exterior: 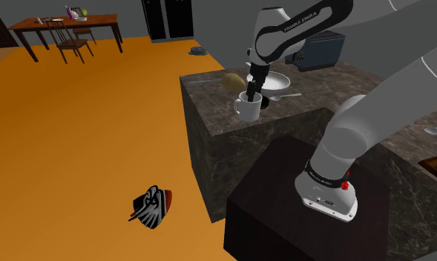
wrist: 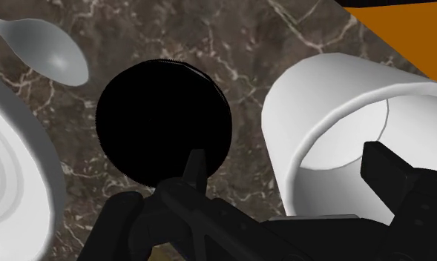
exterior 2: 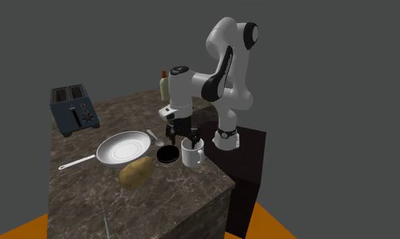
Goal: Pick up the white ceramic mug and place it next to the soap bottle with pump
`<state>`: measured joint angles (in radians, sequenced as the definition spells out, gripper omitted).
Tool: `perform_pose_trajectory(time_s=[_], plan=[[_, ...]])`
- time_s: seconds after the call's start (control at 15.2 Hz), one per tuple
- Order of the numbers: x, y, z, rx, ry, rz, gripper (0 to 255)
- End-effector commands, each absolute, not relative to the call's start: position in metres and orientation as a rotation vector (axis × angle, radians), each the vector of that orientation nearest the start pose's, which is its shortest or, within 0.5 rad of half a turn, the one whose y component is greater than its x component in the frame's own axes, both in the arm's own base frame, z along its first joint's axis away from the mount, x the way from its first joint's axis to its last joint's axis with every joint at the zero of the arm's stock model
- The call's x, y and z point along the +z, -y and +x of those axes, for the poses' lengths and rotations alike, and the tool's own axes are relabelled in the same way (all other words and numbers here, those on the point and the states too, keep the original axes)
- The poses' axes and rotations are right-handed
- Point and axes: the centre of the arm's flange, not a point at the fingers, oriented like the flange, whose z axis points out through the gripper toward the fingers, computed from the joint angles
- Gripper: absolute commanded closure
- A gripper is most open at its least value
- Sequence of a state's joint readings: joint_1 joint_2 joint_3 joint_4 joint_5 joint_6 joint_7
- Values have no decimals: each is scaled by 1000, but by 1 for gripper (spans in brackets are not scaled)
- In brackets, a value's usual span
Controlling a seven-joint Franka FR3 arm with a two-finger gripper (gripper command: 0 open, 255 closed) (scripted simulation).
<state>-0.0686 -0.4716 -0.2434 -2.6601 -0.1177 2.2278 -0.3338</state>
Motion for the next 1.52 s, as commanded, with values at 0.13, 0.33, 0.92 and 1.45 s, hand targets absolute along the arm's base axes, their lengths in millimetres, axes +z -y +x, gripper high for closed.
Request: perform_pose_trajectory(time_s=[0.13, 0.33, 0.92, 1.45], plan=[[388, 118, 365, -54, 182, -3131, 255], [388, 118, 365, -54, 182, -3131, 255], [404, 118, 365, -54, 182, -3131, 255], [446, 118, 365, -54, 182, -3131, 255]])
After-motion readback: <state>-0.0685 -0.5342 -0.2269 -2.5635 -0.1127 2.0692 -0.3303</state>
